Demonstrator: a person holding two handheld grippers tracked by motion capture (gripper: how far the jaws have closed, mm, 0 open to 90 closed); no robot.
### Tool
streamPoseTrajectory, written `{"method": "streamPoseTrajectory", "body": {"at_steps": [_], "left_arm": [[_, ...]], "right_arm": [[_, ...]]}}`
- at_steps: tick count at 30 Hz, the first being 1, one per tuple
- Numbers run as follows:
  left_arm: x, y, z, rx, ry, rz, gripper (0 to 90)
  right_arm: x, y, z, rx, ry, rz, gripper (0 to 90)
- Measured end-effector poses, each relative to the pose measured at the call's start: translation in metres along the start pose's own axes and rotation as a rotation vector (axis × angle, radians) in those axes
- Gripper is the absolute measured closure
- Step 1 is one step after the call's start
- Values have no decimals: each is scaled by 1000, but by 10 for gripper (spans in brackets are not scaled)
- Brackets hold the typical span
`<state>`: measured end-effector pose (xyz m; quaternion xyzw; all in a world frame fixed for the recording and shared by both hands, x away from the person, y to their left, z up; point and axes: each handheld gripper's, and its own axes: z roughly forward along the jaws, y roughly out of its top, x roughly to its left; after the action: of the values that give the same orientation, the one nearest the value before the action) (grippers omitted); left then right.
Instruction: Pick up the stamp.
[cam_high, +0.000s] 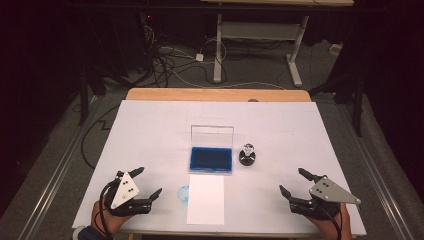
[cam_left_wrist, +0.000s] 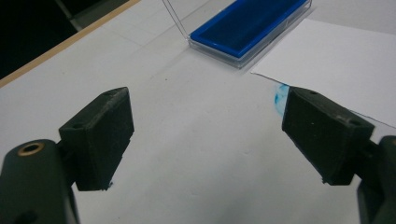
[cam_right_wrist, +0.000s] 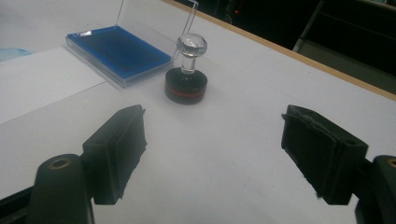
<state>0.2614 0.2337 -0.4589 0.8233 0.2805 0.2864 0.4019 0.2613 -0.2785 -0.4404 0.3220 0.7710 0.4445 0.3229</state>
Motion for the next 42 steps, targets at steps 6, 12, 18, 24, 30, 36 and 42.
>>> {"method": "streamPoseTrajectory", "body": {"at_steps": [6,12,18,24,30,36,42], "left_arm": [[-1,0,1,2,-3,2,156],[-2,0,1,5,-3,2,156],[-2,0,2,2,1,3,156],[-2,0,2,6,-3,4,156],[-2,-1,2,7,-3,2,156],[-2,-1,2,7,-3,5,156],[-3,-1,2,9,-5,8,156]], "right_arm": [[-2,2,5,11,15,4,216],[-8,10,16,29,31,19,216],[-14,20,32,53,69,21,225],[-16,31,49,52,90,38,214],[-16,39,64,62,109,27,215],[-17,43,75,57,110,29,227],[-18,44,84,52,108,41,237]]}}
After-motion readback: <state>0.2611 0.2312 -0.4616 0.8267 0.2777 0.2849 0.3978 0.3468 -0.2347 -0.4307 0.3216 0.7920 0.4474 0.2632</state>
